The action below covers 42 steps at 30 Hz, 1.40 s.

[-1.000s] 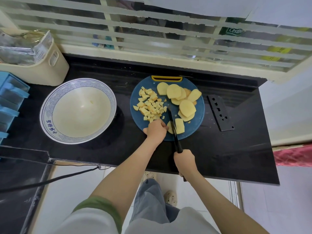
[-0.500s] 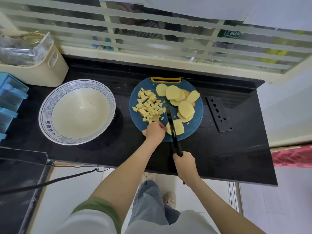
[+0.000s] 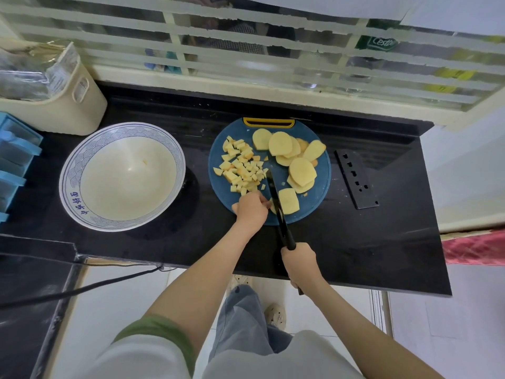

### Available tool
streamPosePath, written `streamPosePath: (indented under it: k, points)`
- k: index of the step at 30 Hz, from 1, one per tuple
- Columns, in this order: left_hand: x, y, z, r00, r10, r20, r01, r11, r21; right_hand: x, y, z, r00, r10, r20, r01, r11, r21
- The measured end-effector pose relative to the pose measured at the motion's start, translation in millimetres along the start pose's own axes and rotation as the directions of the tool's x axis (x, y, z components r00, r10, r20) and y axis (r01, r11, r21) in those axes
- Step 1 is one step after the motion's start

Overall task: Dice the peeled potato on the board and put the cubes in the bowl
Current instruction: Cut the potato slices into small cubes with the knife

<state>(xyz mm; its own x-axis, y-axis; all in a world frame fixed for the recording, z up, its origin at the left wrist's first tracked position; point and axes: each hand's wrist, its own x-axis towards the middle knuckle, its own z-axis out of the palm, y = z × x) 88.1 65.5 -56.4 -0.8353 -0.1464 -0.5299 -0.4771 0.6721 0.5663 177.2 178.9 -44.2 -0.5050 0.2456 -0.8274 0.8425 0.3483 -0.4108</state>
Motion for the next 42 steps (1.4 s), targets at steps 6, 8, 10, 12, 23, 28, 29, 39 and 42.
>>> streamPosePath:
  k: [6, 8, 10, 12, 23, 28, 29, 39, 42]
  points:
    - [-1, 2, 0, 1.000, 0.001, 0.009, -0.001, 0.999, 0.047, -2, 3, -1, 1.000, -0.017, 0.016, 0.016, 0.998, 0.066]
    - [0, 3, 0, 1.000, -0.009, 0.001, 0.009, 0.998, 0.064, -5, 5, 0, 0.999, -0.049, 0.000, 0.049, 0.992, 0.115]
    - [0, 4, 0, 1.000, -0.026, 0.000, 0.026, 0.997, 0.075, -7, 5, 0, 0.997, -0.072, -0.034, 0.076, 0.987, 0.140]
    - [0, 7, -1, 0.999, -0.047, 0.003, 0.047, 0.995, 0.086, -8, 2, -4, 0.995, -0.095, -0.033, 0.099, 0.983, 0.155]
    - [-3, 2, -8, 0.996, -0.030, 0.082, 0.062, 0.903, -0.425, -12, 1, -23, 0.970, -0.059, 0.236, -0.014, 0.954, 0.298]
    - [-3, 13, -21, 0.947, -0.119, 0.300, 0.287, 0.734, -0.616, -9, 8, -29, 0.913, -0.198, 0.358, 0.032, 0.907, 0.420]
    - [-3, 12, -22, 0.938, -0.117, 0.326, 0.310, 0.704, -0.639, -9, 9, -30, 0.899, -0.218, 0.381, 0.025, 0.892, 0.452]
    - [-1, 8, -20, 0.889, -0.028, 0.457, 0.416, 0.465, -0.781, -8, 8, -30, 0.817, -0.284, 0.501, -0.030, 0.848, 0.529]
    - [0, 6, -15, 0.899, -0.028, 0.437, 0.405, 0.428, -0.808, -6, 7, -28, 0.814, -0.290, 0.504, -0.025, 0.849, 0.528]
